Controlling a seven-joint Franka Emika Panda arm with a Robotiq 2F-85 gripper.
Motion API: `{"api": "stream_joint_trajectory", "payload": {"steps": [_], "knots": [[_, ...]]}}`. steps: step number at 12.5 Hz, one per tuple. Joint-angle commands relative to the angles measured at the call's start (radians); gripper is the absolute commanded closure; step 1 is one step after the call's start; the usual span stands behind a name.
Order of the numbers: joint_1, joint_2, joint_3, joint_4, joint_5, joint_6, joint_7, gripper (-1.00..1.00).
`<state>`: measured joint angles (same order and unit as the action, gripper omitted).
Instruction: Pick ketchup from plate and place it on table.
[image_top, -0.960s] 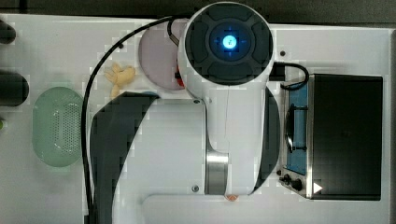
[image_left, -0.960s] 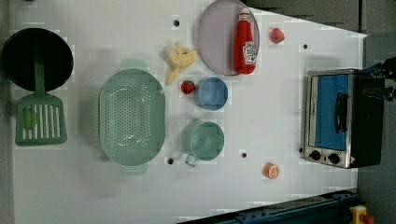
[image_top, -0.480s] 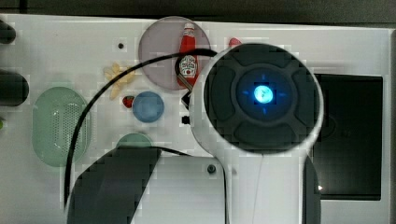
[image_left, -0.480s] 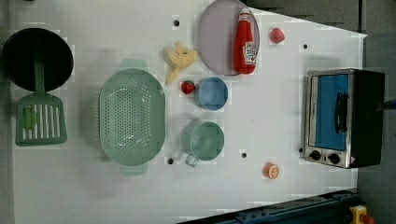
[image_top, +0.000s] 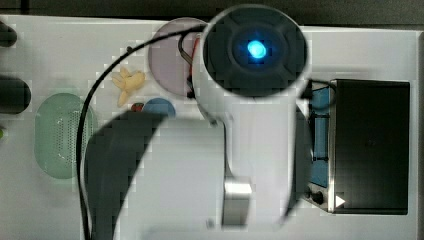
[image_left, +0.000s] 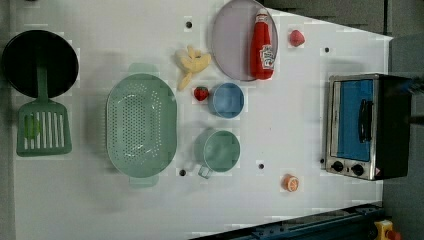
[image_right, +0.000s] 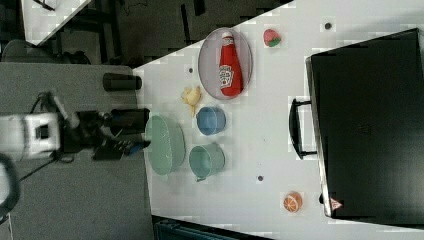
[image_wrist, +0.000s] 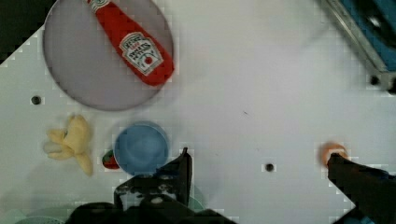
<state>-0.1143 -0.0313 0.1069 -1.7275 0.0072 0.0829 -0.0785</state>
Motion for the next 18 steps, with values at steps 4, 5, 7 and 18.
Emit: {"api": "stream_joint_trajectory", "payload": {"steps": [4,5,7,18], "knots": [[0.026,0.205,0.019,-0.022,0.008,0.154,-0.210,-1.00],[0.026,0.239,0.019,-0.022,0.008,0.195,-0.266,-1.00],[0.027,0.305,0.019,-0.022,0.007,0.296,-0.371,-1.00],[0.058,0.615,0.018,-0.017,0.000,0.710,-0.637,-1.00]]}}
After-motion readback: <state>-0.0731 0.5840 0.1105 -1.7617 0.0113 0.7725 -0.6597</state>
